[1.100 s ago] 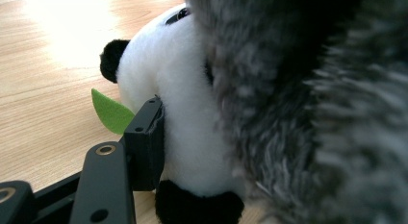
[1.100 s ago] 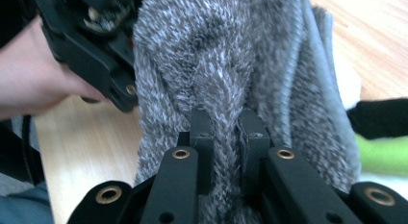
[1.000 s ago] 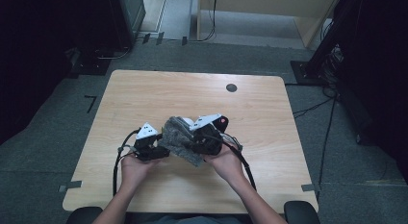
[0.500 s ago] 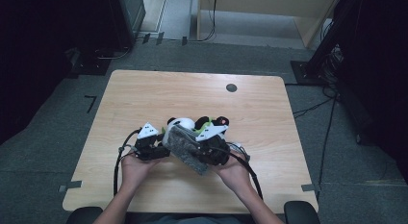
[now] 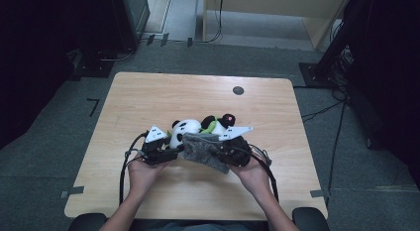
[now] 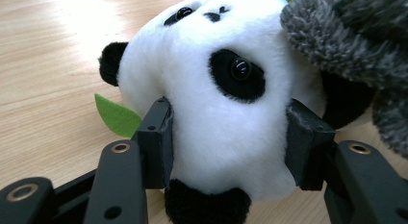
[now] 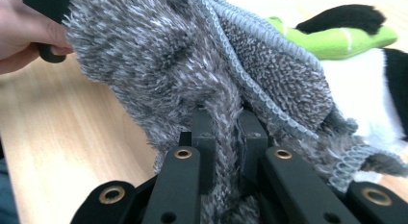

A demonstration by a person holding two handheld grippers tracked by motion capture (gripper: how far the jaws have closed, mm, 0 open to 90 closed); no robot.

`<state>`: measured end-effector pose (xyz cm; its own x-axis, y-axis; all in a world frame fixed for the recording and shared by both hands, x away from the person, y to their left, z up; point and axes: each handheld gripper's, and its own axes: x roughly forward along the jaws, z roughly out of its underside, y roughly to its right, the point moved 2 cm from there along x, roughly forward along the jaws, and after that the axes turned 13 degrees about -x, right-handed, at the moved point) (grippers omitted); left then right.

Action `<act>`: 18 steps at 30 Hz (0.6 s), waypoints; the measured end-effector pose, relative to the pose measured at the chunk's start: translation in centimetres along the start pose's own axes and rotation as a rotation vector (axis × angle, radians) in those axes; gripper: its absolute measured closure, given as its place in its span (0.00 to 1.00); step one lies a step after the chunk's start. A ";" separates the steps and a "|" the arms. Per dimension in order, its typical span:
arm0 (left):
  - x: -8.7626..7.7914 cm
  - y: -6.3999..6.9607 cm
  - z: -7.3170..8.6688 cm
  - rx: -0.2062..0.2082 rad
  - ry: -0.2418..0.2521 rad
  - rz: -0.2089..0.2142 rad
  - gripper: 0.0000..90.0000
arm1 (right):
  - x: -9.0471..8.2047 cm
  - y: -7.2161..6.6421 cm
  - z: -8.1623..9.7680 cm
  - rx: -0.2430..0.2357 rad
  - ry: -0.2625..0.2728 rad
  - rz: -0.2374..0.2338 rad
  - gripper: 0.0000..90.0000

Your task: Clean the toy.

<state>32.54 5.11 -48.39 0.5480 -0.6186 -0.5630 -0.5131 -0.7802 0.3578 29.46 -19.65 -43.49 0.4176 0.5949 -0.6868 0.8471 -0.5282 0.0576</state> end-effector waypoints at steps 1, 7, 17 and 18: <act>0.1 0.0 0.0 -0.004 0.003 -0.002 0.50 | -0.1 0.1 0.0 -0.002 0.000 0.007 0.92; 0.5 0.1 -0.3 -0.015 0.031 -0.042 0.51 | 0.4 1.2 0.0 -0.015 0.019 0.057 0.92; 0.5 -0.3 -0.3 -0.023 0.030 -0.034 0.51 | 0.7 1.8 0.7 0.030 0.053 0.015 0.92; 0.5 -0.4 -0.3 -0.024 0.030 -0.032 0.51 | 0.5 1.9 0.8 0.048 0.058 0.004 0.92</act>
<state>33.22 5.03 -48.58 0.5833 -0.5958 -0.5521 -0.4794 -0.8012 0.3581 30.97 -20.83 -44.35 0.4408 0.6262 -0.6430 0.8293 -0.5583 0.0247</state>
